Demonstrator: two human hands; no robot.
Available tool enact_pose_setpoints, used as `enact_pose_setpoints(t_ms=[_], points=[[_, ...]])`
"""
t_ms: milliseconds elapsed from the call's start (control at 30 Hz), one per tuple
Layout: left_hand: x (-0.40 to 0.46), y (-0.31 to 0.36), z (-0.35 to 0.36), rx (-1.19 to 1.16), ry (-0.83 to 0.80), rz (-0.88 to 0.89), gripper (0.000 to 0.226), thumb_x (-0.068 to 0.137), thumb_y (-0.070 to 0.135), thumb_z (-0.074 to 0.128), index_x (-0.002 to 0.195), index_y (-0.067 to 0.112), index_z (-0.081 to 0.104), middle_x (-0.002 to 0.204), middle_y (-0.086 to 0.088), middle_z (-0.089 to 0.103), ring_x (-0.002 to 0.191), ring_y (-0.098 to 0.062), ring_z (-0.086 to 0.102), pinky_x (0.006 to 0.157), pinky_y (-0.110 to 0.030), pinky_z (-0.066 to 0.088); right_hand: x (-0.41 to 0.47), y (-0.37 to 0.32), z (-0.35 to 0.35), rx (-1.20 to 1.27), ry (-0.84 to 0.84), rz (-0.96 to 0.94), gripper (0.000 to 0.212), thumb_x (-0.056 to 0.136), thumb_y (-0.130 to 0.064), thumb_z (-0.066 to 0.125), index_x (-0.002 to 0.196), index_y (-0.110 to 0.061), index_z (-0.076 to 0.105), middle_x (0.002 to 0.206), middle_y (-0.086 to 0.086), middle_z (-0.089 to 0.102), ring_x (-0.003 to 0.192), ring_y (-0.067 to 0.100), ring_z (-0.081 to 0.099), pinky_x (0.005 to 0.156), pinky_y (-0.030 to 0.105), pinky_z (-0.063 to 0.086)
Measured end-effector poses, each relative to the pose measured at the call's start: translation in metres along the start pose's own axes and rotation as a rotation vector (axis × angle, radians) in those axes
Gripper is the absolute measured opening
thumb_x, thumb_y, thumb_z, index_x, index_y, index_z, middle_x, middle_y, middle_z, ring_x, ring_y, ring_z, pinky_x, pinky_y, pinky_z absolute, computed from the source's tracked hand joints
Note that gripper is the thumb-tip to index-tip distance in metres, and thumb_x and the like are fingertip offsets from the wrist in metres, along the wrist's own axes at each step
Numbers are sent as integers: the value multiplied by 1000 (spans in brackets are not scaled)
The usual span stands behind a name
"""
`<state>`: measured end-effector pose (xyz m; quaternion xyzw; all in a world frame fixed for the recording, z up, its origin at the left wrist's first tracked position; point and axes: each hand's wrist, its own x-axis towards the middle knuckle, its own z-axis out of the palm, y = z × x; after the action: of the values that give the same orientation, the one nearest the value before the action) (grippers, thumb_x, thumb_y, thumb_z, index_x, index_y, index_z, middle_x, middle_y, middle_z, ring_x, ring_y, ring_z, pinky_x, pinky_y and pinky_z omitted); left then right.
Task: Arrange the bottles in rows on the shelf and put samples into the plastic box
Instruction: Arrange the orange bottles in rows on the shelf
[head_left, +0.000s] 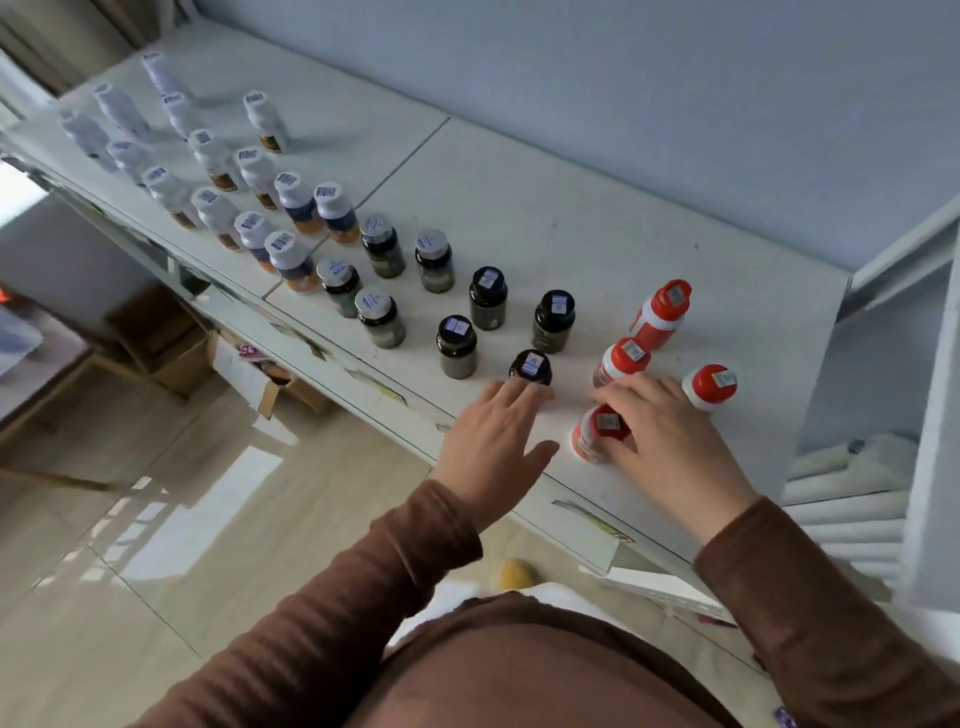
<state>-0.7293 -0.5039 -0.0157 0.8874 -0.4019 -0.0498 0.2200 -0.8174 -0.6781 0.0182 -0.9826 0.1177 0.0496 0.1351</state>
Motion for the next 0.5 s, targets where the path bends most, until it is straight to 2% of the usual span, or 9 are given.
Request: enact_pose_setpoints(t_ms=[133,200,267,333,400,500], points=[[-8,6,20,-97,-82,-42,47,87,41,62,129,26,48,128,8,53,112,-14,48,91,-34,48,2,3,1,-23,-63,-21,41,86,-22,68,124,-28,54,122,-1,54,114,22,49,92,41,50],[-9,7,26,-154,-107,-58,52,87,42,63,132,26,46,131,7,52,116,-14,49,95,-35,47,3,3,2,-13,-80,-19,40,87,-23,68,124,-28,52,123,-1,53,115,20,50,93,40,52],[-9,10,28,-218,-101,-77,58,86,47,64,135,25,44,133,6,52,118,-13,50,98,-34,47,3,1,0,66,-81,-12,39,89,-29,65,126,-29,51,126,-4,53,115,17,52,95,33,50],[-8,12,25,-348,-65,-110,55,85,48,65,133,27,46,127,7,55,111,-11,53,95,-31,48,3,-3,-9,217,-57,3,37,91,-35,63,125,-28,52,121,-9,54,109,11,53,88,24,45],[-7,11,18,-631,-93,-154,48,87,42,65,129,28,48,117,6,57,102,-11,57,90,-32,51,2,-8,-21,380,1,34,30,91,-40,61,117,-26,57,109,-12,56,99,7,55,82,22,46],[-7,11,2,-1267,-221,-276,42,91,34,60,129,18,50,115,-9,58,95,-20,61,87,-36,54,6,-13,-32,606,110,107,31,87,-55,60,93,-24,61,88,-9,65,81,9,62,69,26,51]])
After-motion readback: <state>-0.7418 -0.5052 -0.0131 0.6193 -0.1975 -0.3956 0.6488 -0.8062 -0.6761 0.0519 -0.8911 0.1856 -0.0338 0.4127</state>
